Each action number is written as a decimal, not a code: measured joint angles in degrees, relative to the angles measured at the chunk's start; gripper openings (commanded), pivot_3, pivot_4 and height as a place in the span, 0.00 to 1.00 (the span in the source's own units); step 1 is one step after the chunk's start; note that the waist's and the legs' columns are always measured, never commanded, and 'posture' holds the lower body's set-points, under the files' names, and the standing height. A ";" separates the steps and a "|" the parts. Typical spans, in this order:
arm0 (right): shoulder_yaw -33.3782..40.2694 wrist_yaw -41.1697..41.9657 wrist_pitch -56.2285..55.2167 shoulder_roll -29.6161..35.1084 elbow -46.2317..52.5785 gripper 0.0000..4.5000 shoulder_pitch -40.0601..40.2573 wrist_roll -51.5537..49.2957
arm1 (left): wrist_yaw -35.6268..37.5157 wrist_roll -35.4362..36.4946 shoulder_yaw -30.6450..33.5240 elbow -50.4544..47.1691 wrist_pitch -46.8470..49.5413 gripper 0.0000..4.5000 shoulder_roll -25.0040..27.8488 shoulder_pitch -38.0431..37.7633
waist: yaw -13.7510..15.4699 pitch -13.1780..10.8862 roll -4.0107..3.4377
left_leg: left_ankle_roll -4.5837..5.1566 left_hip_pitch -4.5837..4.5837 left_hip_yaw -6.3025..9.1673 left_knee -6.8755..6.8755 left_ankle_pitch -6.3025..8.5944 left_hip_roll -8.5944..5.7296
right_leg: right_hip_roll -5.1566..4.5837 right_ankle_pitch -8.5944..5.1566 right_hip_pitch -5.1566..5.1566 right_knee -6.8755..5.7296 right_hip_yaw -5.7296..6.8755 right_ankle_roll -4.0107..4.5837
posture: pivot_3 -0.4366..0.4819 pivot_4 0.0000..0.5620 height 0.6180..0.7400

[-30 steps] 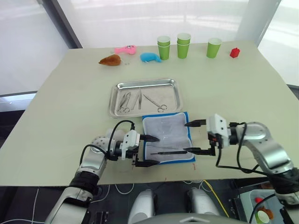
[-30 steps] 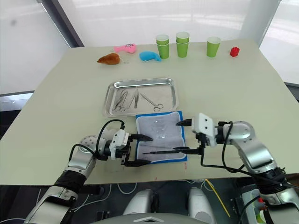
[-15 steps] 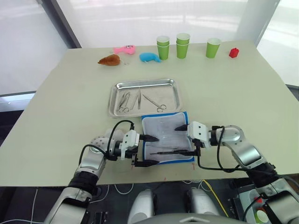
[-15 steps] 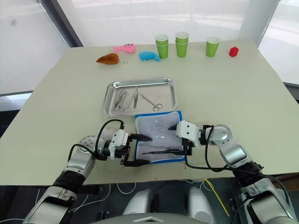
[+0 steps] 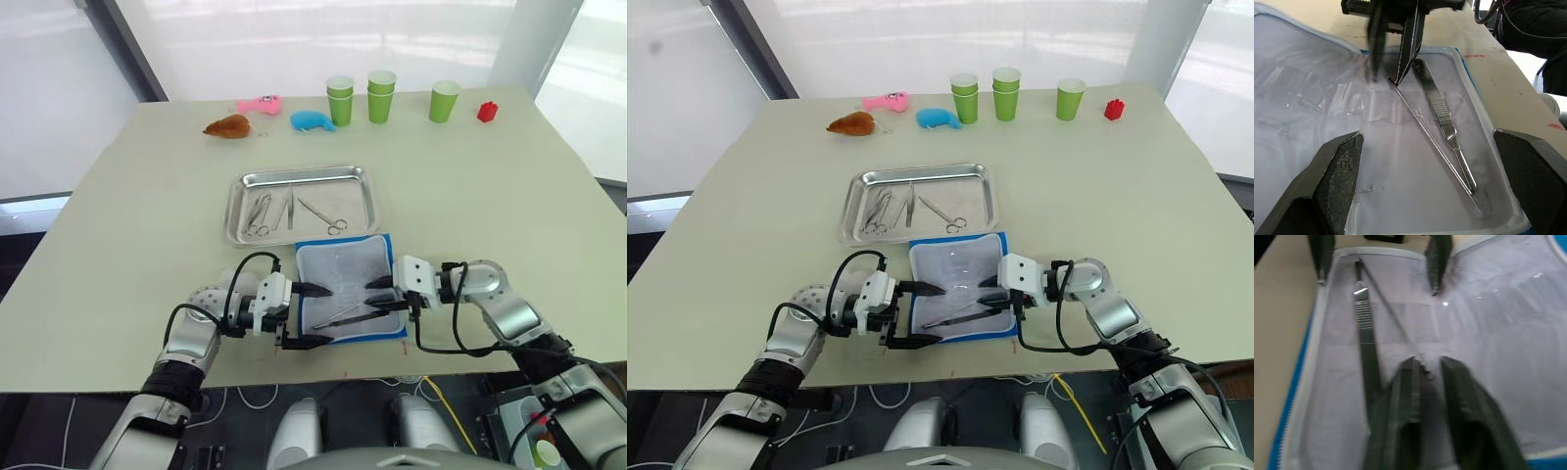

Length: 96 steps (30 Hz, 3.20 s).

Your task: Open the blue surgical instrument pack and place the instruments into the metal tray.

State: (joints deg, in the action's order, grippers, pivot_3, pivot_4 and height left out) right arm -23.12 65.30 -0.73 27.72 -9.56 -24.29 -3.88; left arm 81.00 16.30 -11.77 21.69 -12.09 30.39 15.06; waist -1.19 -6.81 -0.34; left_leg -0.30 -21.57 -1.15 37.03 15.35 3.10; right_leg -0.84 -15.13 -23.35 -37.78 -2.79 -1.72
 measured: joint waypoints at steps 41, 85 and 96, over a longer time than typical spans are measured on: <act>-1.29 6.66 -0.88 -1.96 -5.53 0.13 -3.50 -0.29 | -0.31 0.00 0.00 -0.51 0.55 1.00 0.23 -0.39 | -0.06 0.25 0.21 | 0.00 0.04 -0.02 0.05 0.00 0.01 | 0.02 0.00 0.01 -0.06 -0.05 0.01 | 0.48 0.27 1.00; -3.11 6.86 4.65 1.46 2.58 0.00 -3.98 2.43 | -0.90 0.00 0.01 -2.48 1.52 1.00 0.57 -1.61 | -0.54 0.19 0.38 | -0.01 0.81 0.00 -0.55 0.01 0.01 | -0.11 -0.06 0.59 0.43 -0.10 0.07 | 0.48 0.27 1.00; -3.67 7.26 6.78 4.33 7.79 0.00 -4.39 5.48 | -0.85 0.01 0.01 -2.62 1.52 1.00 0.55 -1.64 | -0.47 0.07 0.42 | -0.01 0.78 0.00 -0.59 0.02 0.01 | -0.11 -0.06 0.58 0.53 -0.06 0.07 | 0.48 0.27 1.00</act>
State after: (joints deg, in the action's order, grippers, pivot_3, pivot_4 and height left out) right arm -26.78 72.55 6.05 32.05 -1.77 -28.68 1.61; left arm 80.16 16.30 -11.77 19.07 -10.57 30.94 13.41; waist -1.65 -6.74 0.08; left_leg -0.31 -20.79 -1.14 36.44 15.36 3.10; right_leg -0.95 -15.18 -22.77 -37.24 -2.85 -1.64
